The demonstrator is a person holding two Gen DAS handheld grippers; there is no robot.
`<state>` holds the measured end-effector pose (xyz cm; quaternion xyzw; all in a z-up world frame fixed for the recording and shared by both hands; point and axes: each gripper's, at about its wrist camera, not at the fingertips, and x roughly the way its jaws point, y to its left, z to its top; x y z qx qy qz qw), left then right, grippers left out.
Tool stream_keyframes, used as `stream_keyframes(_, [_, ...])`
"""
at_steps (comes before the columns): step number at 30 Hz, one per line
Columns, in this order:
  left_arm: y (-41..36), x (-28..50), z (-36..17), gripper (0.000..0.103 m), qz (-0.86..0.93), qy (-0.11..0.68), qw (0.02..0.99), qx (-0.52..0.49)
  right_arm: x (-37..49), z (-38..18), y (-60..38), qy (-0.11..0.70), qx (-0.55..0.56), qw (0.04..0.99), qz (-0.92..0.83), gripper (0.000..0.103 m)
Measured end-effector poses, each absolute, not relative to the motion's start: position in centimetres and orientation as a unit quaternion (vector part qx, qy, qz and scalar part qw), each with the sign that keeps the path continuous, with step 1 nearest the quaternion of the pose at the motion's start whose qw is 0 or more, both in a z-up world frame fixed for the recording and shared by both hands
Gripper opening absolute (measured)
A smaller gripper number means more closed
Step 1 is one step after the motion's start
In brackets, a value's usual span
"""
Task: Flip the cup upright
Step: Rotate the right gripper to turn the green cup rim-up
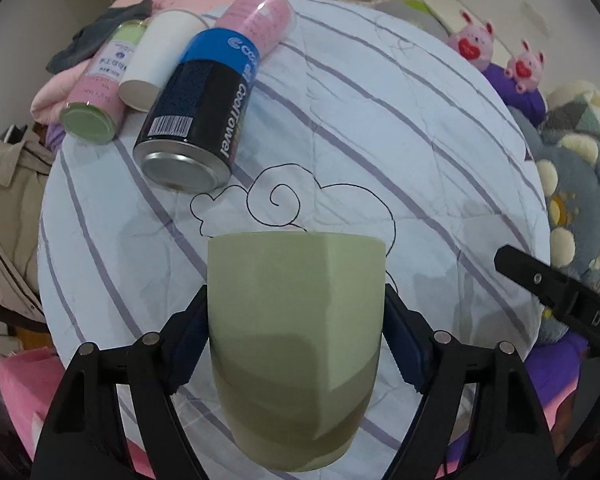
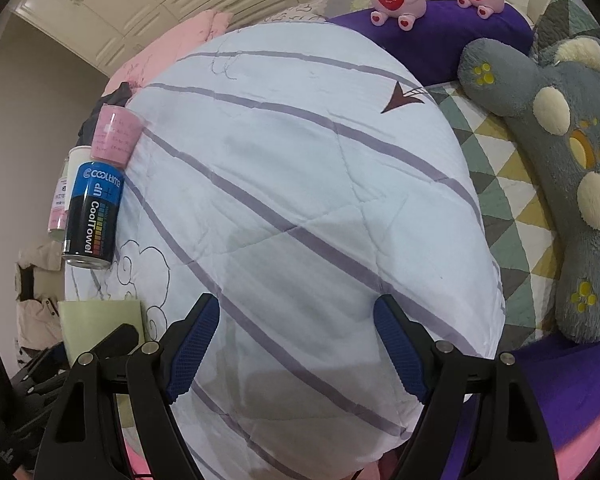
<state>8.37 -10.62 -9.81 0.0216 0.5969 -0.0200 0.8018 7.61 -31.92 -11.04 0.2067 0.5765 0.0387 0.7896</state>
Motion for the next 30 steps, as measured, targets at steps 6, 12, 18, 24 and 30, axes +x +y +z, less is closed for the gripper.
stream_keyframes(6, [-10.2,7.9,-9.4,0.080,-0.024,0.594,0.804,0.016,7.4,-10.5,-32.0,0.570,0.210,0.793,0.035,0.081])
stream_keyframes(12, [-10.3,8.0,-8.9,0.080,-0.033,0.588,0.808,0.010,7.1,-10.0,-31.5,0.569,0.203,0.796,0.032,0.081])
stream_keyframes(18, [-9.9,8.1,-7.4,0.080,-0.039,0.572,0.820,0.004,6.9,-8.4,-31.1,0.553,0.194,0.810,0.032,0.081])
stream_keyframes(24, [-9.7,8.8,-5.7,0.081,-0.041,0.549,0.835,0.008,6.9,-7.2,-30.5,0.540,0.188,0.820,0.034,0.081])
stream_keyframes(30, [-9.1,9.5,-4.9,0.080,-0.040,0.530,0.847,0.002,6.9,-6.6,-29.8,0.534,0.183,0.824,0.037,0.081])
